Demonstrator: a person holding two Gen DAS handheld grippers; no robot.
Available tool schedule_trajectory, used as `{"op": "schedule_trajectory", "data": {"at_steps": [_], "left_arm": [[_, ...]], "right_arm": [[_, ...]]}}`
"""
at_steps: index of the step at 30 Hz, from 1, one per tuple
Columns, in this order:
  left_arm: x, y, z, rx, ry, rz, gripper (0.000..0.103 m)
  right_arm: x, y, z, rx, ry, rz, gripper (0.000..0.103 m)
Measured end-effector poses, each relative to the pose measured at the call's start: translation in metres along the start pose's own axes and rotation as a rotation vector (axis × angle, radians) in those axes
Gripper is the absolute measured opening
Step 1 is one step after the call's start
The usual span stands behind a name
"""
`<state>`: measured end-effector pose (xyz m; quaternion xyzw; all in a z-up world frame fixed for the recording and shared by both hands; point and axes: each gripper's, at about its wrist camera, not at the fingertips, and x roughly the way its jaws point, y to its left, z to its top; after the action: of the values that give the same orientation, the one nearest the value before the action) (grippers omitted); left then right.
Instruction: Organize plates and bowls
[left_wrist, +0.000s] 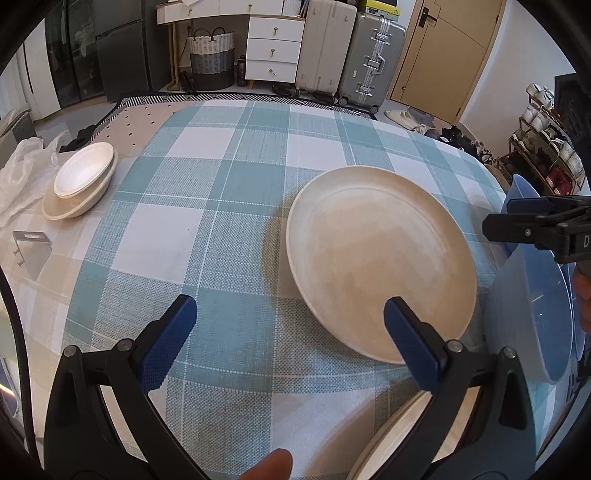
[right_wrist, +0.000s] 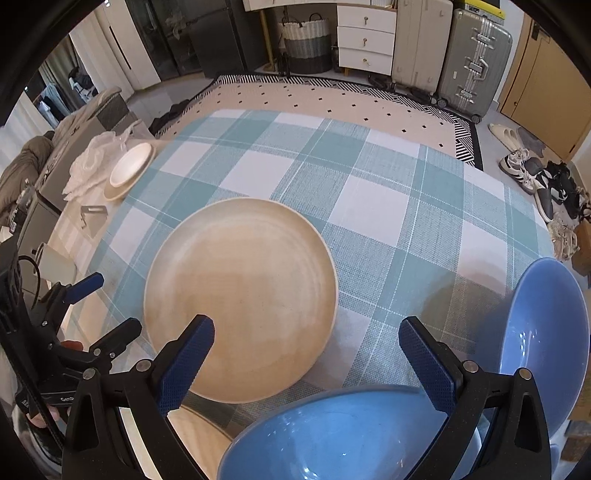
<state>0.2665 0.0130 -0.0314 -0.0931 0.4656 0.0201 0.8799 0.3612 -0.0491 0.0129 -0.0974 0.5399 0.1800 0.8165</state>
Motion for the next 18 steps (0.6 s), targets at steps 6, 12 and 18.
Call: {"op": "schedule_trajectory", "data": {"at_steps": [6,12,18], "left_arm": [[0.012,0.000,-0.002,-0.017,0.025,-0.003,0.101],[0.018,0.001,-0.005,-0.021,0.041,-0.010,0.101],[0.024,-0.001,-0.006,-0.019,0.056,-0.026,0.101]], "right_arm": [[0.024,0.001,0.005,0.008,0.085,0.000,0.102],[0.040,0.003,0.007,-0.010,0.133,-0.025,0.101],[0.051,-0.006,0.011,0.012,0.165,-0.026,0.101]]}}
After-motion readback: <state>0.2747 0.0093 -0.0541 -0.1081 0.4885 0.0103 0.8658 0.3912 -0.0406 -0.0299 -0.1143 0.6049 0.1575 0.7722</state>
